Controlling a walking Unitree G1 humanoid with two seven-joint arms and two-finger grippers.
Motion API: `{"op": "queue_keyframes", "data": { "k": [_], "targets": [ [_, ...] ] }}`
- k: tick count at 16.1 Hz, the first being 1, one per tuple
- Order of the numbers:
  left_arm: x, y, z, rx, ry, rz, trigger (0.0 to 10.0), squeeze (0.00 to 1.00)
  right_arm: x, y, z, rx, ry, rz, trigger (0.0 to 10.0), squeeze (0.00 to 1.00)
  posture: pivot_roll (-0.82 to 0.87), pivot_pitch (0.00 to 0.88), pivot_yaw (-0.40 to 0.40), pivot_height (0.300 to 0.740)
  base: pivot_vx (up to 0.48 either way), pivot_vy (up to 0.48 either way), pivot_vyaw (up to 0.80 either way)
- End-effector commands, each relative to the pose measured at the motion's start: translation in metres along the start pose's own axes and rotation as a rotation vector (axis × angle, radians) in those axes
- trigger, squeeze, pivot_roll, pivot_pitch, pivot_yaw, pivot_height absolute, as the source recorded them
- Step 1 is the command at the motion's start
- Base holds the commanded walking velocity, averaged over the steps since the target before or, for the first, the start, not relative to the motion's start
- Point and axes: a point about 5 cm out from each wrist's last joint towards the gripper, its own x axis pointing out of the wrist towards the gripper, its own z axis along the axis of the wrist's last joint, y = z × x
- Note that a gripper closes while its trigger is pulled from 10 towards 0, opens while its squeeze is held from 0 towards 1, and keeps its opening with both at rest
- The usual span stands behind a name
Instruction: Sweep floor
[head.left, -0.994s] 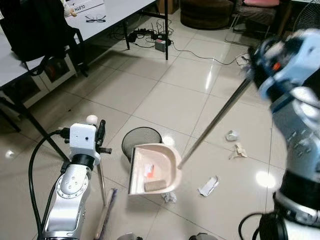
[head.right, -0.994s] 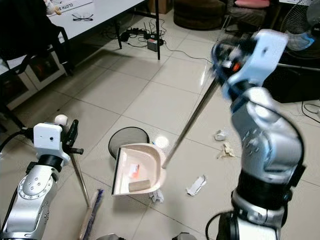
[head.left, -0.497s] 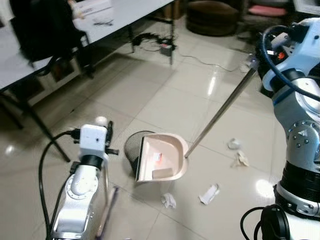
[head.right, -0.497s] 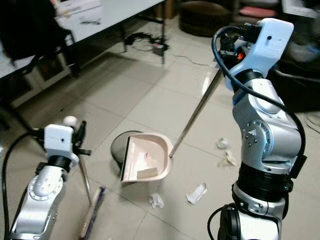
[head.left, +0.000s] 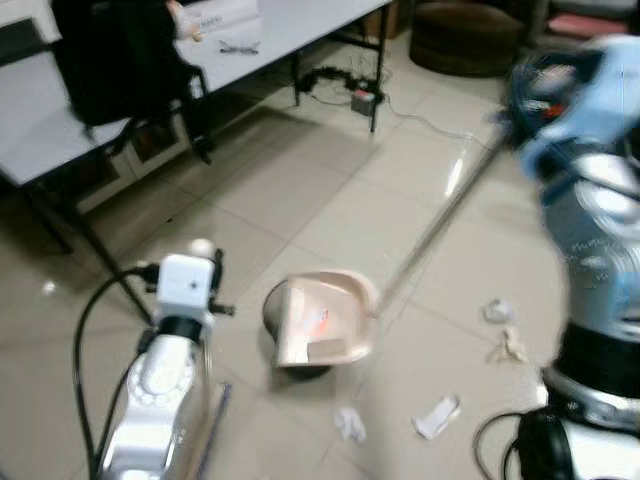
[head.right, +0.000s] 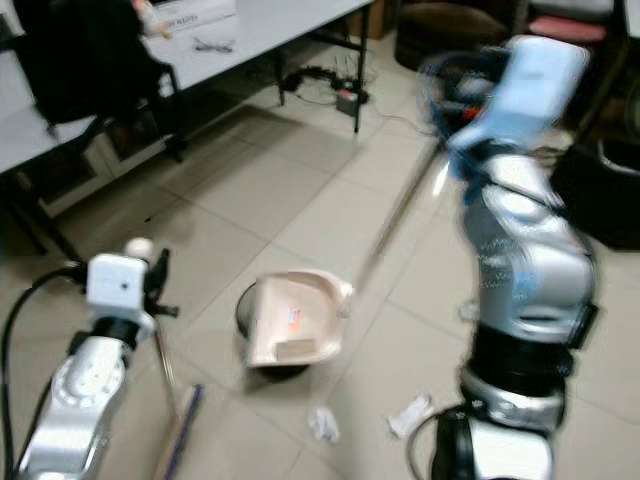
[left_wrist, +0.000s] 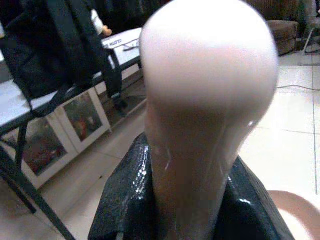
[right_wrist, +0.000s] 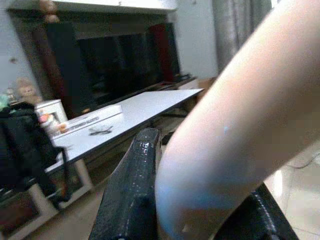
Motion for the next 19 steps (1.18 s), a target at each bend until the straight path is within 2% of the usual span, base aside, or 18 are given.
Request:
{"op": "queue_keyframes", "data": {
  "k": [1, 19],
  "targets": [
    [0.002, 0.000, 0.009, 0.018, -0.038, 0.004, 10.0, 0.00, -0.002, -0.005, 0.013, 0.016, -0.067, -0.008, 10.0, 0.00, -0.07, 0.000, 0.052, 0.740, 0.341, 0.000, 0.00],
    [-0.001, 0.001, 0.008, 0.016, -0.022, 0.000, 10.0, 0.00, 0.000, 0.006, 0.001, 0.033, -0.042, 0.012, 10.0, 0.00, -0.05, 0.000, 0.055, 0.740, 0.339, 0.000, 0.00]
  ]
}}
